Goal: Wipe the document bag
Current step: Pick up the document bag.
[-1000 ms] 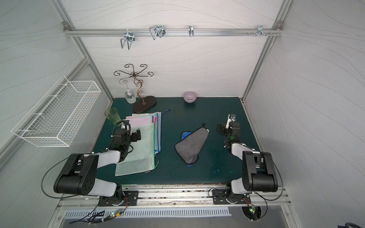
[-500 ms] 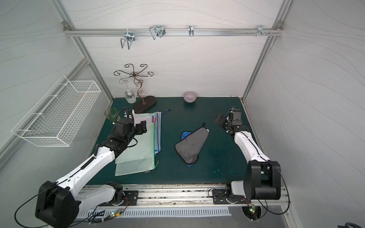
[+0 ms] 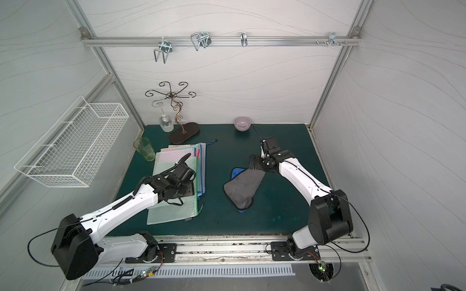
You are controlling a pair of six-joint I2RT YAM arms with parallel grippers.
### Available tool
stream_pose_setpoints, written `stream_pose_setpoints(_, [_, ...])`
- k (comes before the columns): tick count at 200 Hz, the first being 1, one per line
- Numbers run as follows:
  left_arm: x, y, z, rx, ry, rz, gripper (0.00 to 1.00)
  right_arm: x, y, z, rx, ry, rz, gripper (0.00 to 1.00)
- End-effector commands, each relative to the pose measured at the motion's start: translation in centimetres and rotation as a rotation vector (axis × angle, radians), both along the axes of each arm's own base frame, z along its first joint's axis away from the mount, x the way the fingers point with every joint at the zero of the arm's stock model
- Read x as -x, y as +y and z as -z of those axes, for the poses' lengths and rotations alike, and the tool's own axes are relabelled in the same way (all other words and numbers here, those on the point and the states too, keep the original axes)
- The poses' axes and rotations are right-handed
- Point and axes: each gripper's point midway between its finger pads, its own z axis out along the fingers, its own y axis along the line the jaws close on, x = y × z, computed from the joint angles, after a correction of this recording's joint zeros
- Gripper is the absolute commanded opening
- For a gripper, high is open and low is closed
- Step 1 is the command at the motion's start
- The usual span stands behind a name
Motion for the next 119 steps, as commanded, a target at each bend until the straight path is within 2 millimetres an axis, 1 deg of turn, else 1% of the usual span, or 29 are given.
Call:
stream_pose_setpoints(1, [1.9,0.0,0.6,-0.029,0.067,-0.033,0.67,1.1,0.4,0.8,0.044,0.048,-0.040,0.99])
stream_pose_setpoints(17, [2.6,-0.3,1.3,-0.058,0.102,-0.019,0.71,1.3,0.8,1.2,0.044,0.058,-0.053,0.99])
stream_pose_setpoints(36, [3.2,-0.5,2.5,-0.090,0.153,-0.005,0.75,1.5,1.1,1.4,0.037,0.063,-0.061,0.99])
stream_pose_setpoints(53, [3.0,-1.3,3.0,-0.094,0.155,0.021,0.77,1.8,1.3,1.7,0.027,0.070,-0.066,0.99])
stream_pose_setpoints(70, [2.9,-1.8,4.1,-0.112,0.183,0.023,0.79,2.1,1.5,1.9,0.019,0.079,-0.072,0.99])
stream_pose_setpoints(87, [2.8,-2.2,4.8,-0.138,0.200,0.035,0.84,2.4,1.7,2.0,0.009,0.087,-0.081,0.99])
stream_pose_setpoints(119, [3.4,-2.5,6.5,-0.168,0.268,0.041,0.83,2.7,1.7,2.0,0.000,0.087,-0.086,0.99])
